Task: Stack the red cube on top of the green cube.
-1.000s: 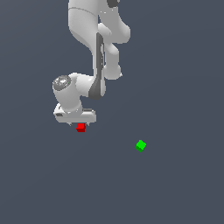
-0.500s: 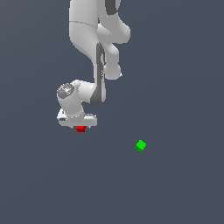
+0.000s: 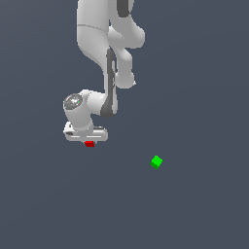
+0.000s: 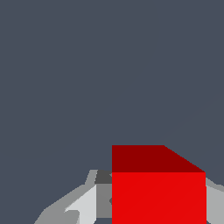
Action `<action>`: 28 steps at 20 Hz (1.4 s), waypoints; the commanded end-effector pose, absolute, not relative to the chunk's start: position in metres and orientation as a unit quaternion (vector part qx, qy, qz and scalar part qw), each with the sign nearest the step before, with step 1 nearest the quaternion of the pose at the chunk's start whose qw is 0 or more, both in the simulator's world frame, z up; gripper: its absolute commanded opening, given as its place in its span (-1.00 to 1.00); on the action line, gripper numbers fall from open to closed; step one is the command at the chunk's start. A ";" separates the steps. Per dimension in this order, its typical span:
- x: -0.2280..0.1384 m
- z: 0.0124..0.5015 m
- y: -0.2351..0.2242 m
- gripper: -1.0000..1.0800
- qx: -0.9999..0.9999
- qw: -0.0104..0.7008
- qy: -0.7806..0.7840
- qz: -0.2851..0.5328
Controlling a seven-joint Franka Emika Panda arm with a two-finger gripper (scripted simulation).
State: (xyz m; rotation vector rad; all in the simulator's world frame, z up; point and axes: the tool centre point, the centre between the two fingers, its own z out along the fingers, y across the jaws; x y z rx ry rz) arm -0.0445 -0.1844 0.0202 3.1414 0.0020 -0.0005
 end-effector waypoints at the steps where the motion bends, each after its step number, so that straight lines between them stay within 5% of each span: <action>1: -0.044 0.020 -0.184 -1.00 1.000 0.000 0.001 0.000; 28: -0.045 0.120 -0.184 -1.00 1.000 0.000 0.001 0.000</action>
